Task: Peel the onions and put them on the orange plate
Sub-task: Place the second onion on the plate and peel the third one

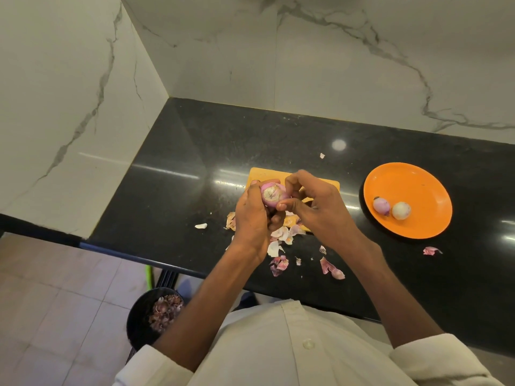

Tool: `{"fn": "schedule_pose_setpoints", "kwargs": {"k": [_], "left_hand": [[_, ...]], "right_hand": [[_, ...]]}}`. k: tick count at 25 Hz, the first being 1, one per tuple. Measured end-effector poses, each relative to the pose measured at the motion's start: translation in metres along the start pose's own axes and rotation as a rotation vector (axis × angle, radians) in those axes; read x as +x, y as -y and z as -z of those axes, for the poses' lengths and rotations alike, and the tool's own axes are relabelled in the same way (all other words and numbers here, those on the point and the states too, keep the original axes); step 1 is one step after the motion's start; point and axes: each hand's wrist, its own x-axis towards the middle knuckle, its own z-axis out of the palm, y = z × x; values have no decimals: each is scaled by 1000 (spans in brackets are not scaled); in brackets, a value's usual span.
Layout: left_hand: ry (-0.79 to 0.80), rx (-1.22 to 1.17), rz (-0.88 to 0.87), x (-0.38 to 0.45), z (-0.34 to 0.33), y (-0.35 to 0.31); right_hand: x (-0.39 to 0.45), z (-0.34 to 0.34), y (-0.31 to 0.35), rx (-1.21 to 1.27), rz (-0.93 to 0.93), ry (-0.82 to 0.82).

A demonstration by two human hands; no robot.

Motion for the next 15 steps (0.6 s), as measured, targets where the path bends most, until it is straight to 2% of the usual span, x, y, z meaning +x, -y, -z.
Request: {"fn": "schedule_pose_setpoints", "kwargs": {"k": [3,11,15], "left_hand": [[-15,-17,-94,-1,-4,-4],[38,70,-198,-5,1,-4],[47,81,-209,-5,4,-1]], "right_hand": [[-2,-4,7,-81,2,-94],[6,-4,13,36,-113,-66],[6,-7,10,56,-106,-115]]}}
